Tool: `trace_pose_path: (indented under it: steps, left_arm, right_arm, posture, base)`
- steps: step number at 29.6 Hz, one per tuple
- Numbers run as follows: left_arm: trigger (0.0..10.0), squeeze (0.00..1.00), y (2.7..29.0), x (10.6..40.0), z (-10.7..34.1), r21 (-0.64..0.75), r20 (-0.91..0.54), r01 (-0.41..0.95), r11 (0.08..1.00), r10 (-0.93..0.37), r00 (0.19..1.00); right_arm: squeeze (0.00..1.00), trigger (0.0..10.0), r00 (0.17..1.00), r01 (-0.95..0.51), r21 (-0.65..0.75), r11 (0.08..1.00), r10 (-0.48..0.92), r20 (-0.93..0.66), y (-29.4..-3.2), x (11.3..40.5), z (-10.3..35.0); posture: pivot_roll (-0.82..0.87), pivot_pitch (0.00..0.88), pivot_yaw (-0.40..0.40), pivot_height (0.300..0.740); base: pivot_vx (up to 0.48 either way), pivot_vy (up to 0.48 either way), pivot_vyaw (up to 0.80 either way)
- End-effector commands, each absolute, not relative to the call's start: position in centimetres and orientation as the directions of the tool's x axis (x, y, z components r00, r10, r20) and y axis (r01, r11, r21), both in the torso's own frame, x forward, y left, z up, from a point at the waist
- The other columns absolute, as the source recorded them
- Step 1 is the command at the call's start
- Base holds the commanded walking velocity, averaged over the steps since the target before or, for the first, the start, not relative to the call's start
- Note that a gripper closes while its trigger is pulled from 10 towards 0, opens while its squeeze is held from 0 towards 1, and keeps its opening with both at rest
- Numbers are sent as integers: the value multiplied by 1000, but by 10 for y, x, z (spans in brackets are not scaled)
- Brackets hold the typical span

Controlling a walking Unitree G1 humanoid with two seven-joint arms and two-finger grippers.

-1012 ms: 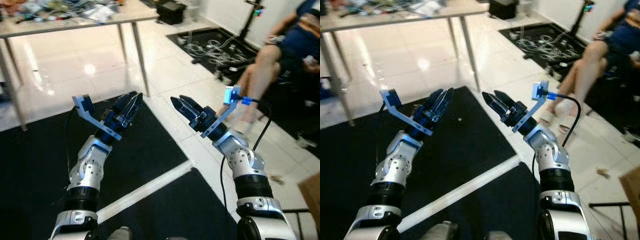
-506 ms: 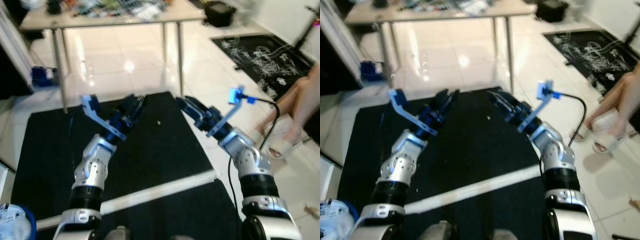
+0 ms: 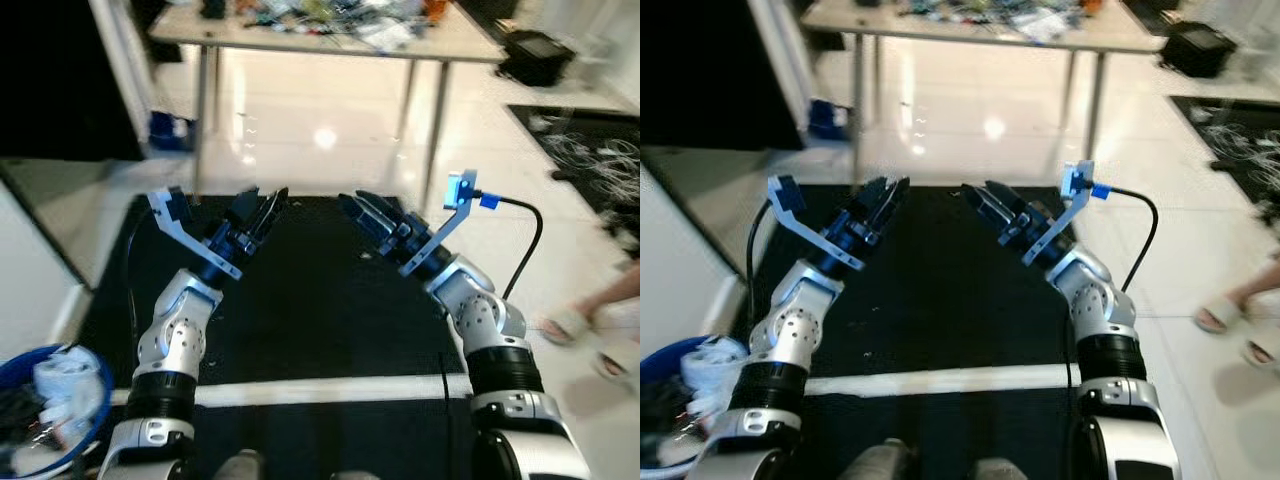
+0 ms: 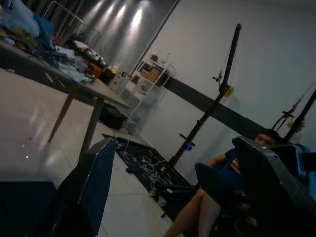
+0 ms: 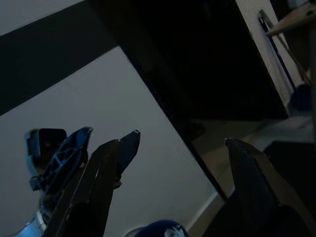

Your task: Picking trash to rubbish bin

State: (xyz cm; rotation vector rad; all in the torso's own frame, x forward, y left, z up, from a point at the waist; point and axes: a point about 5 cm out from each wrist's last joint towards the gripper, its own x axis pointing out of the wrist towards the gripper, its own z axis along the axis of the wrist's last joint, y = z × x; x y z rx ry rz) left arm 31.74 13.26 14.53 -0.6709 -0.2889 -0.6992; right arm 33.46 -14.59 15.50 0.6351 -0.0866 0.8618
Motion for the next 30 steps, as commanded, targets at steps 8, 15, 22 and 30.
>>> trace_pose_path:
  steps: [8,15,22,30]
  left_arm:
    - [10000,0,125,315,145,-428,446,701,570,-541,713]
    - [10000,0,125,314,145,-425,452,705,568,-541,709]
    - [10000,0,124,314,146,-418,457,710,567,-544,704]
    - [10000,0,124,314,145,-419,457,710,566,-544,703]
  right_arm:
    - [0,10000,678,-714,503,487,659,326,-149,335,155]
    - [0,10000,681,-713,501,491,657,325,-149,335,155]
    - [0,10000,683,-711,498,497,655,322,-149,335,156]
    - [0,10000,684,-710,497,499,655,321,-149,335,156]
  posture:
    - [-52,0,-62,740]
    - [-52,0,-62,740]
    - [-53,0,-63,740]
    - [-53,0,-63,740]
  base:
    - [31,0,0]
    - [230,0,0]
    - [174,0,0]
    - [296,0,0]
